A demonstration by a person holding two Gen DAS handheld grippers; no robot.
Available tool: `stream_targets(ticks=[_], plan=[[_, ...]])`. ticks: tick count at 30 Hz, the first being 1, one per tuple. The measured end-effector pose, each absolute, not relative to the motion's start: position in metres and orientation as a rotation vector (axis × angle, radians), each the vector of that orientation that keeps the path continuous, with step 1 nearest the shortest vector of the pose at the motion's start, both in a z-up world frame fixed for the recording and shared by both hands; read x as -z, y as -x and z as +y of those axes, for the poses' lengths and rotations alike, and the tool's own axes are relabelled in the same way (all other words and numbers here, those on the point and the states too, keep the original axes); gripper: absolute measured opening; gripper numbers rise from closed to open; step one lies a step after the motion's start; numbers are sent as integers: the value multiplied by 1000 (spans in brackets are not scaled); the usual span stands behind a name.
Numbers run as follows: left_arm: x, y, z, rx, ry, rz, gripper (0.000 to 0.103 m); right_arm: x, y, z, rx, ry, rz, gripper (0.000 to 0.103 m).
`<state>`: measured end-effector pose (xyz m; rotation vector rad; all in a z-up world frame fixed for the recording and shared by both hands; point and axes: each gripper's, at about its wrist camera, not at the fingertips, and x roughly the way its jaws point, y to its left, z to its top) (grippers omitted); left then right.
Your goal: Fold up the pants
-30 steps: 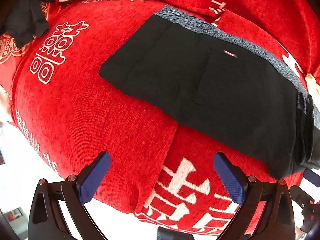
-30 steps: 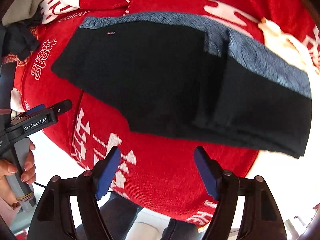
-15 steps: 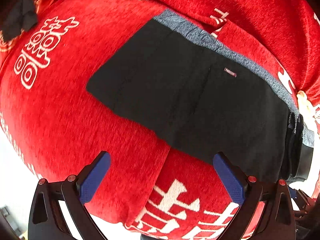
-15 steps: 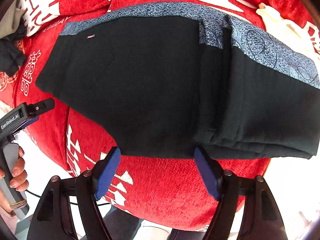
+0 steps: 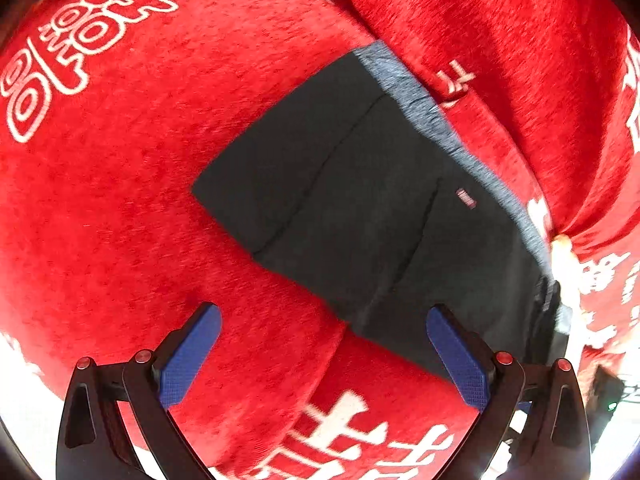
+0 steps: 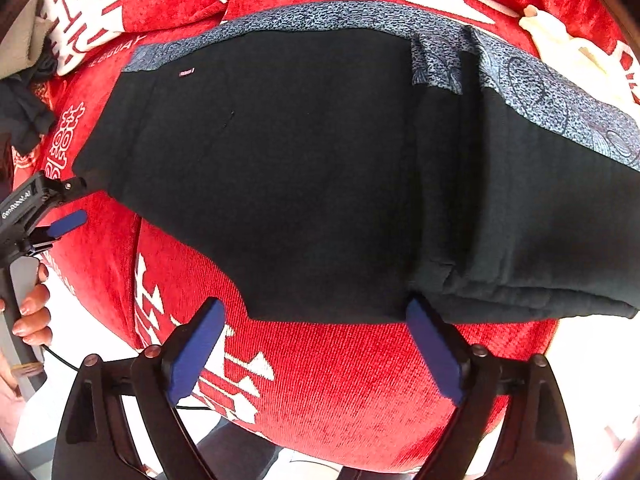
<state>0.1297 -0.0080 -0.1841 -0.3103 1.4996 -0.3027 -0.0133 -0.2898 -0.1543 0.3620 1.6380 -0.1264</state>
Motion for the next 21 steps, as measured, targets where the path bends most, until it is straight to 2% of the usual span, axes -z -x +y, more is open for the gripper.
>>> stream_targets(ticks=[13,18,21], plan=[[210,-134,-4,410,663,1453,103,159,10,-279,124,-321,1640,97],[196,-139,-9,419,692,1424,103,160,10,-276,120,-309,1636,98],[176,-141,-7,504,751,1337,103,160,9,-275,118,-302,1638,98]])
